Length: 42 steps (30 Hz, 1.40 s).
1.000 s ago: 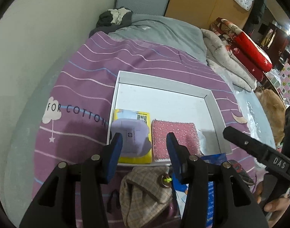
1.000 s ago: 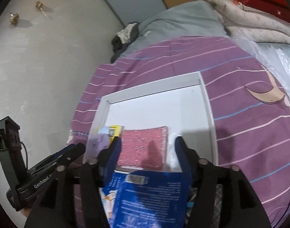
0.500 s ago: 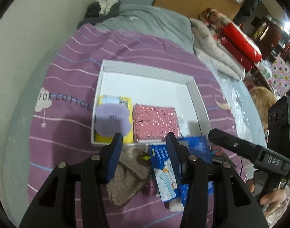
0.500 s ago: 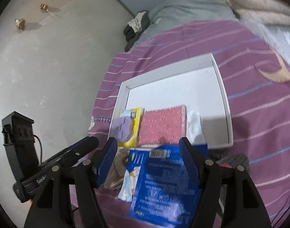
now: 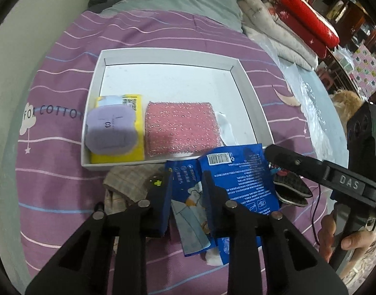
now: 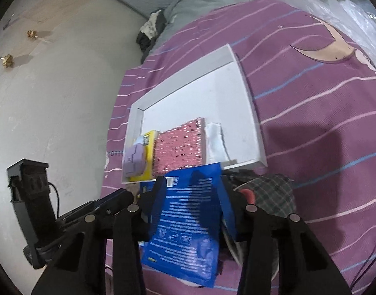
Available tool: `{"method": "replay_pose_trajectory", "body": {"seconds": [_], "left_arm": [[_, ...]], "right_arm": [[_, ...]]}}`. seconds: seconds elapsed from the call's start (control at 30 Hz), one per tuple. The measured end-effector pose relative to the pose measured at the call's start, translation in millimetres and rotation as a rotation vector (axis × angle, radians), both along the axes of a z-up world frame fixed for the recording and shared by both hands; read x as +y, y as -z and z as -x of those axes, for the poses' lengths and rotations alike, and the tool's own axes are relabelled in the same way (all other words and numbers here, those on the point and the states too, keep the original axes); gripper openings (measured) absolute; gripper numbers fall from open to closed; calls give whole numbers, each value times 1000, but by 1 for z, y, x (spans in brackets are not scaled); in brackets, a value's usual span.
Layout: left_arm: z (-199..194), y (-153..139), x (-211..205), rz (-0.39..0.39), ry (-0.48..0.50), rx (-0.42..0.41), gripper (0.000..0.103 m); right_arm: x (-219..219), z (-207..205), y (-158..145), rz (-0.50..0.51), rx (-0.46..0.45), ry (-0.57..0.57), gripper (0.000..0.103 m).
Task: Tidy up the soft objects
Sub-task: 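Grasp the blue printed packet beside the box with the right gripper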
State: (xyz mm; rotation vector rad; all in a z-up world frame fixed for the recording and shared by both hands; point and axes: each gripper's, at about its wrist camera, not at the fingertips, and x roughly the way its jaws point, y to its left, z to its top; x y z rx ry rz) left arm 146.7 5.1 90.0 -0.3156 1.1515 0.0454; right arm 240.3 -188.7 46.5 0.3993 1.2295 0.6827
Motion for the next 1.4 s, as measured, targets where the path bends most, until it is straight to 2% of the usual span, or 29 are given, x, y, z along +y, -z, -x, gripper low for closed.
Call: {"method": "replay_pose_trajectory", "body": {"seconds": [0.17,0.33,0.47,0.63,0.7,0.77,0.93,1.0,1.1,1.33,1.4], "left_arm": [[-6,10,-6,-35,4,35,26],[-8,17,-7,-53,2,56,26],[-11,22,-8,-65,0,69,26],[-11,23,-6,-65,-5,71,26],[-12,24,-7,-62,-7,69,26],[-12,24,-6,-57,-9,67,26],[-12,24,-5,-50,-14,63,26],[-13,24,-5,-49,-14,62,26],[-14,25,-5,-52,-13,65,26],[-14,25,-3,-45,-15,61,26],[-13,24,-3,-40,-13,62,26]], "right_arm": [[0,-4,9,-3,18,3,32],[-3,-4,10,-35,23,-7,32],[2,-4,16,-108,59,-52,30],[5,-1,13,-123,51,-66,28],[4,-1,11,-148,51,-65,18],[4,-1,12,-182,60,-65,13],[15,1,15,-225,78,-103,11],[19,3,15,-219,80,-115,11],[29,7,17,-155,81,-148,11],[20,17,13,-28,53,-120,12],[17,18,14,-37,61,-125,12]]}}
